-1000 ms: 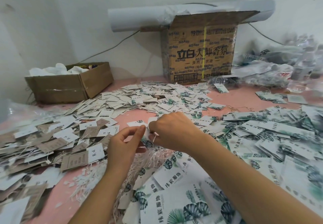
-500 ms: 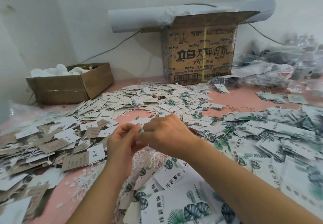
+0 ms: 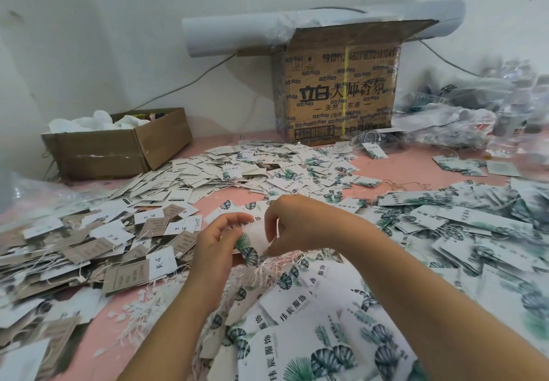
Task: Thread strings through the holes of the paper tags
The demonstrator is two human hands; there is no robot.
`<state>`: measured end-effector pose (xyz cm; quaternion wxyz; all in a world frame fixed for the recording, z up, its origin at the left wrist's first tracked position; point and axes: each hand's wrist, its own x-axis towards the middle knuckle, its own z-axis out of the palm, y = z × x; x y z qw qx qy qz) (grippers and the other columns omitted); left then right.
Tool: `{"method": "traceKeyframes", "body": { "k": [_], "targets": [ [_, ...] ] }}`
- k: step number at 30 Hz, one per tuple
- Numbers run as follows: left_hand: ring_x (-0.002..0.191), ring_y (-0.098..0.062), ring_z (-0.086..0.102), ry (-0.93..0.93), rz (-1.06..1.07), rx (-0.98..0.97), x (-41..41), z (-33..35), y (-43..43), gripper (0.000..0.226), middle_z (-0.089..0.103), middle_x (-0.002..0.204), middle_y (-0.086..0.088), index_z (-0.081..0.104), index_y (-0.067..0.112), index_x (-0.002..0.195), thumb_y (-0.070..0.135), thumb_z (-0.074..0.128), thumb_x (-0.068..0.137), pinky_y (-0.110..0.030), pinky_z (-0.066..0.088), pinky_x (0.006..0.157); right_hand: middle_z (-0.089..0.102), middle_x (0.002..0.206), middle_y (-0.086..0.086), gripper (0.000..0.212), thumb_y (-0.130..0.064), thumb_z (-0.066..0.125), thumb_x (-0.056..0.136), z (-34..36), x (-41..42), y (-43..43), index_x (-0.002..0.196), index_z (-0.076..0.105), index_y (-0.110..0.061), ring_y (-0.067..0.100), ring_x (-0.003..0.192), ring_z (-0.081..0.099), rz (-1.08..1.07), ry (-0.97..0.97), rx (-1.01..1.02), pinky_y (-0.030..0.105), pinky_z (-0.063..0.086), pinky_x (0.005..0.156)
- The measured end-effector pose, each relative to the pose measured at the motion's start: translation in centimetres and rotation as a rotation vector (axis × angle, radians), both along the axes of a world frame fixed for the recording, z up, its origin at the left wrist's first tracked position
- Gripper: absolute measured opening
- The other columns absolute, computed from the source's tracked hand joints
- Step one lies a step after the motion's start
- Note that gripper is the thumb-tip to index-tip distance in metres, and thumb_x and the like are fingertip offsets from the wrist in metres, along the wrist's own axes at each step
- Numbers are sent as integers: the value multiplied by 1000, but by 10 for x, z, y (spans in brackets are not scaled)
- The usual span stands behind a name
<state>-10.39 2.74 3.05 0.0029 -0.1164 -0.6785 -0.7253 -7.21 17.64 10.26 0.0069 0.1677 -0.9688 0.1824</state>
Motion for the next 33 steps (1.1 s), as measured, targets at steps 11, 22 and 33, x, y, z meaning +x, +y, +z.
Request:
{"method": "traceKeyframes", "body": {
  "k": [11,22,33],
  "targets": [
    [69,-22,66,182,-1,-106,5,-1,1,41,68,82,10,59,54,94,14,55,92,-41,57,57,55,43,-12,22,-29,72,79,7,-2,20,63,61,-18,-3,37,46,-61,-215,-33,10,38,42],
    [68,-23,66,232,-11,-144,5,-3,2,47,66,74,18,49,66,102,22,60,87,-31,55,53,64,68,-3,16,-14,57,91,12,-6,17,97,72,-12,-2,35,42,-109,11,-273,9,33,37],
    [56,-15,62,287,34,-218,0,-6,3,52,66,76,15,51,62,97,13,64,86,-49,55,64,66,72,-2,13,-8,59,88,2,-12,11,79,61,-17,4,59,56,-195,237,-339,17,46,58]
  ]
}}
